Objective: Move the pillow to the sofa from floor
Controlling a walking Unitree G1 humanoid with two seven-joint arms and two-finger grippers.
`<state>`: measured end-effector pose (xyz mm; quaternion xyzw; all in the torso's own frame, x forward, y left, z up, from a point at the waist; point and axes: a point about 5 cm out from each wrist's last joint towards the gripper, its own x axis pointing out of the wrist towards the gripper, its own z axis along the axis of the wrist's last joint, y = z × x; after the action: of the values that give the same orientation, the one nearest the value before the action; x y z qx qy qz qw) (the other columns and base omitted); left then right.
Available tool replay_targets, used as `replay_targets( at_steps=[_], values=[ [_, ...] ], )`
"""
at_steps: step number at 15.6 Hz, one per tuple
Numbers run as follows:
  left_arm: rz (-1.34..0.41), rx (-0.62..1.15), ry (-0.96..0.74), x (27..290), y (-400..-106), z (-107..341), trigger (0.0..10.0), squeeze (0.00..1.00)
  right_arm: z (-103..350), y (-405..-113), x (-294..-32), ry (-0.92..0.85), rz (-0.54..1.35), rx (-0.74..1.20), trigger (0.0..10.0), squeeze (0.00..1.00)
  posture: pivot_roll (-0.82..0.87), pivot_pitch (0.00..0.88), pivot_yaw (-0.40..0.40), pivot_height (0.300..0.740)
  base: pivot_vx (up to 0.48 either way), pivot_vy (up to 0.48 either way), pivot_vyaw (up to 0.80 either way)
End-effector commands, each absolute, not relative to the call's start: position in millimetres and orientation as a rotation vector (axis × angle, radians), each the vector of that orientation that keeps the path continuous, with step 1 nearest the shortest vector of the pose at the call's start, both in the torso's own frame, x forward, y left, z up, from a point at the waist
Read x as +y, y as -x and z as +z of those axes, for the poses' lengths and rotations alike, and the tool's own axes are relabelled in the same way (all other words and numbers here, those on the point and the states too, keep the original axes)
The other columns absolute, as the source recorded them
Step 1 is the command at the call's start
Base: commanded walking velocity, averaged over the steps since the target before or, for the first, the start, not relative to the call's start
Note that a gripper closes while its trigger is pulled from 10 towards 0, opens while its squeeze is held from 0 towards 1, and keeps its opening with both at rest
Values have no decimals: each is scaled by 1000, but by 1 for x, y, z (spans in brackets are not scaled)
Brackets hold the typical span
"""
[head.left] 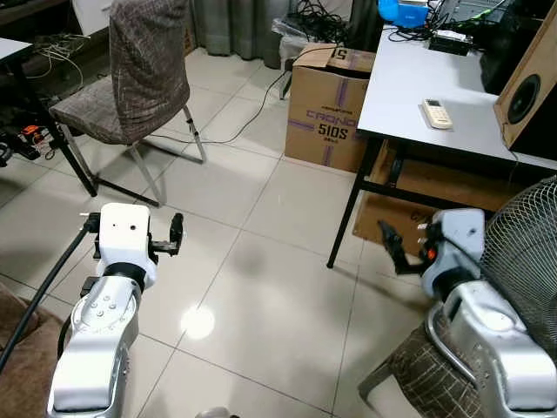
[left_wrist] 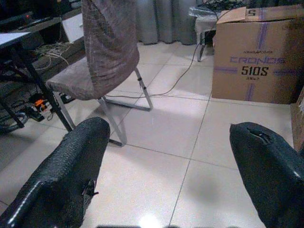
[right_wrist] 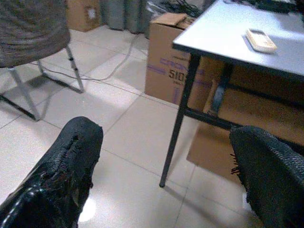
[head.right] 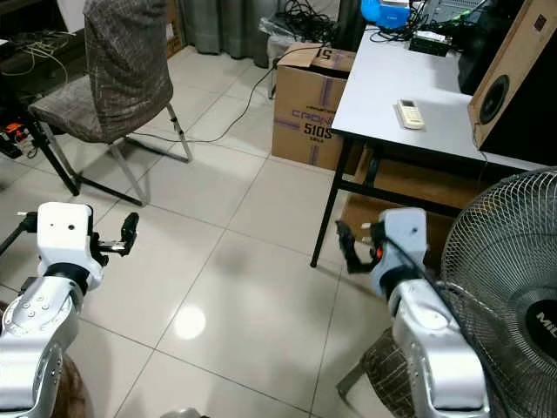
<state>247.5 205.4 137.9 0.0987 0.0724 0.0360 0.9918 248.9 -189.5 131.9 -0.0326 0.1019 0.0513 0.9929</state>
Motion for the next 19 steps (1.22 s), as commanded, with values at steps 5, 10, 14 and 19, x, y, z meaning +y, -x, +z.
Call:
replay_targets(
  at_steps=[5, 10, 14, 19],
  values=[
    [61, 158, -187, 207, -238, 137, 10000, 1000, 131, -244, -185, 108, 163, 241, 10000, 1000, -31, 0, 17, 740, 0, 0, 0],
    [18, 155, -152, 195, -237, 135, 10000, 1000, 130, -243, -178, 140, 201, 244, 10000, 1000, -33, 0, 11, 740, 0, 0, 0],
    [35, 138, -178, 199, -231, 130, 10000, 1000, 132, -237, -178, 90, 120, 166, 10000, 1000, -2, 0, -22, 740, 0, 0, 600],
    [43, 121, -206, 210, -223, 128, 10000, 1000, 110, -207, -177, -42, -5, 195, 10000, 1000, -27, 0, 23, 740, 0, 0, 800]
  ],
)
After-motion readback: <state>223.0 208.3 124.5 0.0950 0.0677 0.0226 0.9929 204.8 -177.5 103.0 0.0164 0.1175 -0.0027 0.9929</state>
